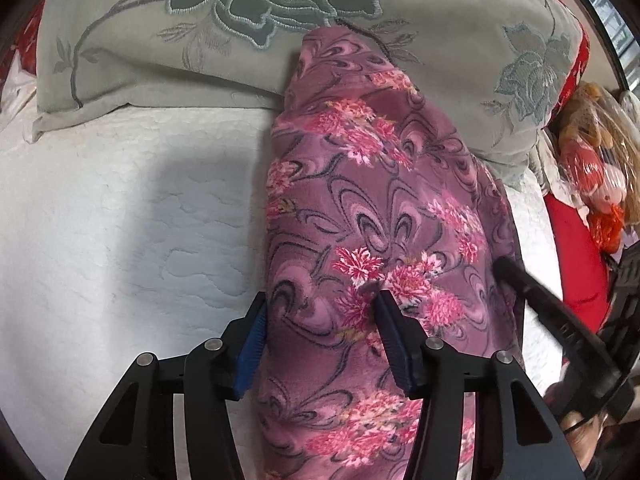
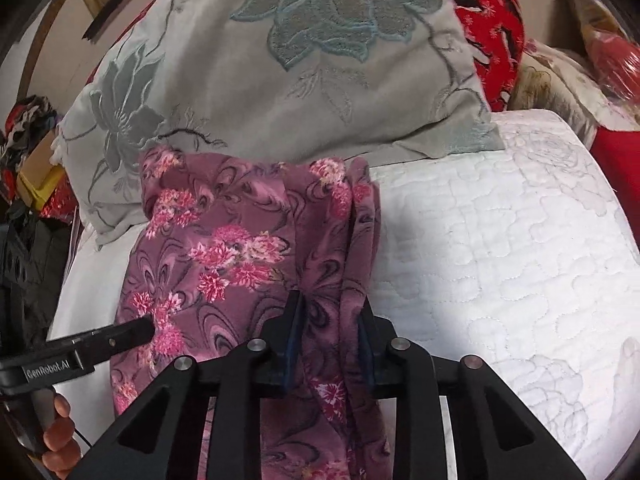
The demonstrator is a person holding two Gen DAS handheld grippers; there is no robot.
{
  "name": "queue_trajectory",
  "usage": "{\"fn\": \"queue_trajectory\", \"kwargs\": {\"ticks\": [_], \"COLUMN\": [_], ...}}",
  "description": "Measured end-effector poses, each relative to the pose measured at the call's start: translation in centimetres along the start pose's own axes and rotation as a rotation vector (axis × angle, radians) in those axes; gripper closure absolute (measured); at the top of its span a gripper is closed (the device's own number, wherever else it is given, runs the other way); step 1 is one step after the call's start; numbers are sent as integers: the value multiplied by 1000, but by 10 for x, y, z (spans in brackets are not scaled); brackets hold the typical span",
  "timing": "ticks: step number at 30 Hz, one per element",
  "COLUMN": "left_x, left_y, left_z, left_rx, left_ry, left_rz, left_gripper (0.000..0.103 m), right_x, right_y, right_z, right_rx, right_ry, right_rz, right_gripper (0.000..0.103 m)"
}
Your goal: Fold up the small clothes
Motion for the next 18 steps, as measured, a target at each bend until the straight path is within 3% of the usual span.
{"fn": "queue_trajectory", "kwargs": {"ticks": [4,7,9,13,15,18], "left_x": [-2,-2,-4,-11,-16,-15], "left_y": [-3,-4,-5,-14,-23,-37], "left_z": [2,3,4,6,7,9], "left_rx": [-4,-9,-3,13,22,11], "left_ry": [6,12,13,11,-1,-20], "left_rz": [-2,0,-9,-41,-56,-79], "left_gripper": [51,51,51,51,51,50], "right_x": [-23,-30,-14,24,25,6], "right_y": [-8,-18,-22,-21,-24,-36], "right_z": [-17,-19,-16,-14,-13,-7], "right_rx": [78,123,122,135,150,95], "right_ry": [63,1,-31,-2,-40,-54], "right_rz": [-99,-176,-119,10,-9,-106], "right_gripper": [75,74,73,73,93,97]}}
Point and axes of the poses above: each gripper's, at about its wrist camera, not at the fingertips, and x roughly the way its jaws point, z to its left, y to its underside, the point moved 4 cm from there along x, roughly the way its jaws point, and after that the axes turned 10 degrees about -x, right-handed, at the moved point
